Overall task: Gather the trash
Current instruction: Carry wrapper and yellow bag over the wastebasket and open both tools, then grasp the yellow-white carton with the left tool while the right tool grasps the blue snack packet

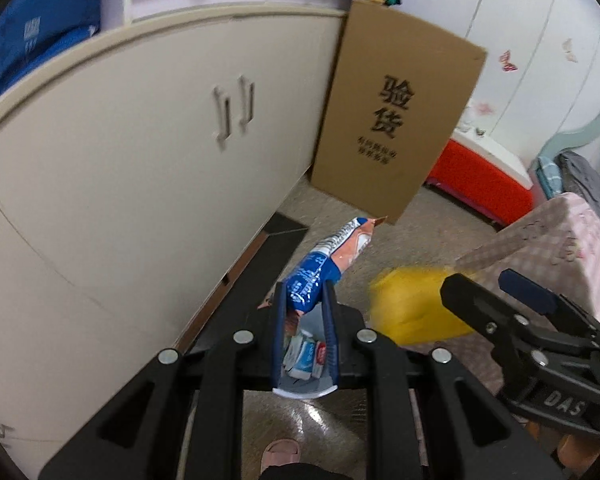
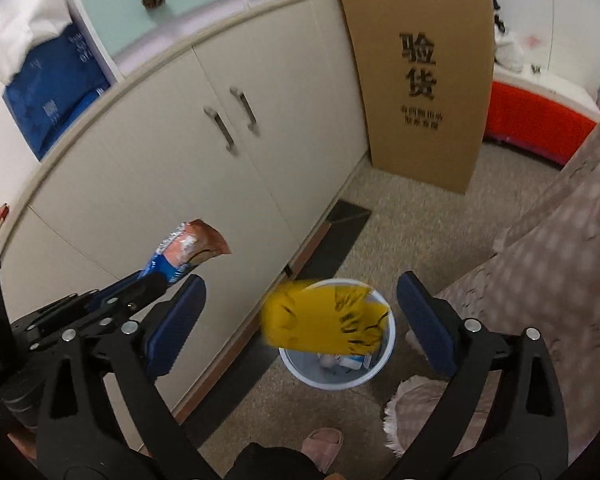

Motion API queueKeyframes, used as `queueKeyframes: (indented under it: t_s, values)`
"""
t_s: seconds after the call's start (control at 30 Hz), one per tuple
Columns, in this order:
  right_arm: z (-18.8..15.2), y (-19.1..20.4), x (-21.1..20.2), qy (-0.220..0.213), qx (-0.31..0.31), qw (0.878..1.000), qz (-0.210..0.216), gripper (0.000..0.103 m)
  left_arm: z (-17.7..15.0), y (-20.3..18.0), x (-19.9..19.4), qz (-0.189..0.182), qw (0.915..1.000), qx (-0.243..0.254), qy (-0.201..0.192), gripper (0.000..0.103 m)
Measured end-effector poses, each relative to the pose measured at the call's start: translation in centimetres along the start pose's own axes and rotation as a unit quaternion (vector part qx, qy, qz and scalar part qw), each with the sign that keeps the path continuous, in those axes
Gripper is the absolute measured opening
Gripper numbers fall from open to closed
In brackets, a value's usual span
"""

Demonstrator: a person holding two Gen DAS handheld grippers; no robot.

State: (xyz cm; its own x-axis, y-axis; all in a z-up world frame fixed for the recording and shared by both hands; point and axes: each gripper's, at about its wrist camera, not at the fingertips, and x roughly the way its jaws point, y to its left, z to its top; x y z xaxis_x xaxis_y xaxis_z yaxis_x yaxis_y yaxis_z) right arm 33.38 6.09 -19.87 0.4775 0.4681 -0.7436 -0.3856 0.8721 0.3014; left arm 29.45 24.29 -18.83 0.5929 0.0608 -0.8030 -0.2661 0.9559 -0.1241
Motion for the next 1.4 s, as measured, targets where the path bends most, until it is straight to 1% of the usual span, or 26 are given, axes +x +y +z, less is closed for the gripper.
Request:
queueKeyframes:
  t_s: [0.17,0.27,0.37,0.67,0.97,1.0,1.03,1.07,1.1,1.13,1.17,1.3,1.4]
  values:
    - [-0.7,-0.4,0.7,0.005,-0.008,1.0,-0.014,0.095,-0.6,0.6,1.9,0.009,0.9998,-0.001,0.015,0.017]
    - [-0.8,-0.8,0.6,0.001,-0.01,1.0,-0.023,0.095,-0.6,0.0,2.9,0.008,0.9997,0.0,0.022,0.017]
    - [-0.8,-1.4,-0.2,-0.011,-0.007,0.999,-0.032,0.095,-0.7,-0.5,3.5,0.006,0.9996,0.005,0.026,0.017]
    - [-0.4,-2.5,-3.3,-0.07,0.014,0.996,-0.044,0.095,-0.6,-2.8,3.8,0.003,0.9994,0.023,0.026,0.017]
    - [0.0,-3.2,-4.8,-0.096,0.024,0.994,-0.047,0.096,0.0,-4.3,3.0,-0.002,0.9994,0.032,0.013,0.018]
    - [0.0,-3.4,-5.0,-0.098,0.026,0.994,-0.047,0.096,0.1,-4.4,2.9,-0.003,0.9995,0.031,0.01,0.02]
    - [0.0,-3.5,-5.1,-0.098,0.026,0.994,-0.048,0.096,0.3,-4.4,2.9,-0.003,0.9995,0.03,0.007,0.02]
    - [0.0,-3.6,-5.2,-0.099,0.028,0.994,-0.048,0.096,0.4,-4.4,2.8,-0.003,0.9996,0.028,0.003,0.027]
    - [0.0,-3.7,-5.3,-0.099,0.029,0.993,-0.049,0.096,0.4,-4.5,2.7,0.001,0.9996,0.027,0.002,0.043]
    - [-0.1,-3.8,-5.4,-0.099,0.03,0.993,-0.05,0.096,0.6,-4.6,2.7,0.005,0.9996,0.027,0.001,0.051]
    - [-0.1,-3.9,-5.5,-0.1,0.03,0.993,-0.05,0.096,0.7,-4.6,2.5,0.01,0.9996,0.026,-0.005,0.062]
    - [-0.2,-3.9,-6.3,-0.103,0.032,0.993,-0.053,0.096,0.7,-4.6,1.8,0.008,0.9997,0.019,-0.01,0.066]
    - [-0.2,-3.9,-7.1,-0.108,0.031,0.992,-0.055,0.096,0.8,-4.8,0.9,0.007,0.9996,0.019,-0.019,0.067]
